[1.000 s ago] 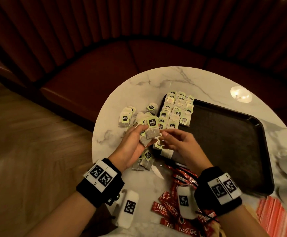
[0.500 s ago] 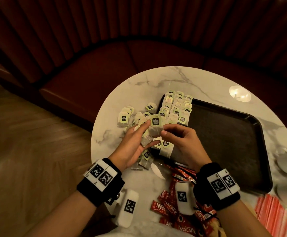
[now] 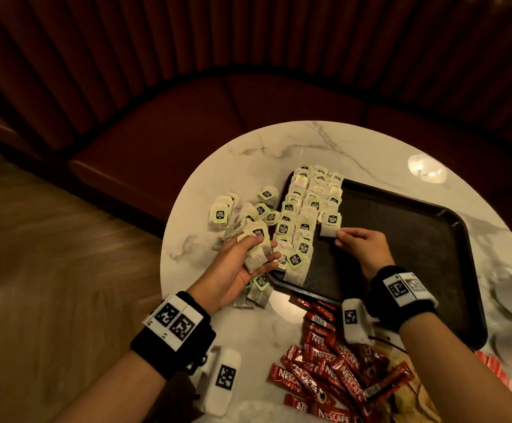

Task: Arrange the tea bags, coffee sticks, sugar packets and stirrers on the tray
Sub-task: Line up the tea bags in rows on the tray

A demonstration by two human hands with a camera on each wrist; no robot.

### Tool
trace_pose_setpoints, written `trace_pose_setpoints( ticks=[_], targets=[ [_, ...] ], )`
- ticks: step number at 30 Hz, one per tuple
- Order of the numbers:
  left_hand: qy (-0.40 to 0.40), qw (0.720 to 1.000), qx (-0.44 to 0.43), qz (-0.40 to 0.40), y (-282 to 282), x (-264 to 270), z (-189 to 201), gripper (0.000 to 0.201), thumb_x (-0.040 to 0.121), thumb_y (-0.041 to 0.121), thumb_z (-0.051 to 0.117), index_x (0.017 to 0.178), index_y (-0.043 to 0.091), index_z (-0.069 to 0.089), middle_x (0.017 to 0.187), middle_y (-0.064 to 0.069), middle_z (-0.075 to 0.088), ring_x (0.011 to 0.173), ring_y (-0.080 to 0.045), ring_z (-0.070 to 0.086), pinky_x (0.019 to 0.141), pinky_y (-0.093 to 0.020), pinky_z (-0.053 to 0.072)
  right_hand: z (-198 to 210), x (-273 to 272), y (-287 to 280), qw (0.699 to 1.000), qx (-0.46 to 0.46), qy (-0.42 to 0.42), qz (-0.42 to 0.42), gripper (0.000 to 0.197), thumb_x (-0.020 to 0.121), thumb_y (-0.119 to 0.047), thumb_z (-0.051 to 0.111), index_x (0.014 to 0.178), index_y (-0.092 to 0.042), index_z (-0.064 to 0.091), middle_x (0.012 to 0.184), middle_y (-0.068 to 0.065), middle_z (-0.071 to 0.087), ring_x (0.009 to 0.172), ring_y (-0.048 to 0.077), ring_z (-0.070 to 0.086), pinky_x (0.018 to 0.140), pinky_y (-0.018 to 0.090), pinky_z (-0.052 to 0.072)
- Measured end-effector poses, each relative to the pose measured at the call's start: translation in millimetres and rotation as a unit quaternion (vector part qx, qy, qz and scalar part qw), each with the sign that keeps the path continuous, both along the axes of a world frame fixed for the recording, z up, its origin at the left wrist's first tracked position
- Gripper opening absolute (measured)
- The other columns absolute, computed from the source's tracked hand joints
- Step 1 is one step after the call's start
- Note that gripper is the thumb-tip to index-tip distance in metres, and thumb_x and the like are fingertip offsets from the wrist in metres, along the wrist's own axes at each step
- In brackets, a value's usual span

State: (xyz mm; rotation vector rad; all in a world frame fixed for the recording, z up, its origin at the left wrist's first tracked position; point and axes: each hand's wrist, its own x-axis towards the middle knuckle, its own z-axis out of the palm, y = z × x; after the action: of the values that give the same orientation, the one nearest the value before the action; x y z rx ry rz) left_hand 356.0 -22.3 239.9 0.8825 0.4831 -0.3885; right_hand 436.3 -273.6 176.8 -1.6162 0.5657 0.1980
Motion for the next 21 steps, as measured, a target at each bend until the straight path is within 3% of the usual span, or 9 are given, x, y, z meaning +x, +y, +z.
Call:
trace_pose_setpoints(
  ticks=[3, 6, 8, 11, 16, 19, 21],
  targets=[
    [-0.002, 1.0, -0.017, -0.003, -1, 1, 3, 0.023, 0.097, 0.008, 0.051, 0.119, 0.004, 0.056, 0.109, -0.024, 0.068, 0.088, -0.031, 0.069, 0.072, -0.034, 0.06, -1, 6, 2, 1.0, -0.008, 0.01, 0.023, 0.012, 0.093, 0.004, 0.06, 0.101, 0.004, 0.068, 0.095, 0.014, 0.069, 0.079, 0.016, 0.066, 0.072, 0.016, 0.057],
    [0.002, 0.999, -0.039, 0.005, -1, 2, 4, 0.022, 0.097, 0.008, 0.05, 0.117, 0.003, 0.056, 0.107, -0.025, 0.067, 0.089, -0.033, 0.069, 0.074, -0.035, 0.06, 0, 7, -1, 0.996, -0.05, 0.025, 0.076, 0.018, 0.093, 0.0, 0.061, 0.109, 0.006, 0.068, 0.095, 0.012, 0.071, 0.078, 0.016, 0.067, 0.075, 0.019, 0.058],
    [0.004, 0.999, -0.052, 0.007, -1, 3, 5, 0.023, 0.098, 0.009, 0.049, 0.119, 0.003, 0.055, 0.109, -0.026, 0.066, 0.09, -0.035, 0.068, 0.077, -0.037, 0.058, 1, 8, -2, 0.99, -0.102, 0.026, 0.098, 0.02, 0.094, -0.003, 0.062, 0.111, 0.003, 0.069, 0.095, 0.014, 0.072, 0.073, 0.015, 0.067, 0.072, 0.019, 0.057],
    [0.002, 0.998, -0.055, 0.002, -1, 3, 6, 0.026, 0.099, 0.012, 0.049, 0.123, 0.005, 0.054, 0.114, -0.027, 0.065, 0.094, -0.037, 0.067, 0.079, -0.039, 0.058, 5, 9, -1, 0.978, -0.161, 0.02, 0.128, 0.021, 0.095, -0.004, 0.06, 0.113, 0.002, 0.069, 0.086, 0.012, 0.069, 0.066, 0.014, 0.065, 0.059, 0.011, 0.054],
    [0.004, 0.997, -0.073, 0.006, 0, 4, 7, 0.031, 0.098, 0.016, 0.05, 0.126, 0.003, 0.054, 0.113, -0.025, 0.067, 0.093, -0.035, 0.069, 0.08, -0.037, 0.058, 16, 10, 3, 0.952, -0.261, 0.015, 0.161, 0.026, 0.097, -0.002, 0.055, 0.12, 0.001, 0.067, 0.09, 0.013, 0.069, 0.066, 0.012, 0.063, 0.062, 0.015, 0.053],
    [-0.001, 0.997, -0.073, 0.007, 2, 5, 5, 0.031, 0.099, 0.018, 0.049, 0.126, 0.005, 0.055, 0.12, -0.023, 0.066, 0.098, -0.034, 0.068, 0.079, -0.035, 0.059, 36, -3, 13, 0.943, -0.293, -0.051, 0.151, 0.027, 0.097, -0.004, 0.054, 0.122, -0.007, 0.066, 0.1, 0.007, 0.069, 0.071, 0.007, 0.064, 0.061, 0.011, 0.047],
    [-0.011, 0.998, -0.064, 0.0, 1, 6, 5, 0.031, 0.099, 0.019, 0.049, 0.125, 0.006, 0.057, 0.12, -0.018, 0.067, 0.099, -0.032, 0.068, 0.077, -0.033, 0.059, 55, -20, 28, 0.948, -0.245, -0.099, 0.176, 0.024, 0.098, -0.011, 0.056, 0.119, -0.018, 0.067, 0.105, -0.001, 0.069, 0.079, 0.006, 0.066, 0.063, 0.012, 0.049]
  ],
)
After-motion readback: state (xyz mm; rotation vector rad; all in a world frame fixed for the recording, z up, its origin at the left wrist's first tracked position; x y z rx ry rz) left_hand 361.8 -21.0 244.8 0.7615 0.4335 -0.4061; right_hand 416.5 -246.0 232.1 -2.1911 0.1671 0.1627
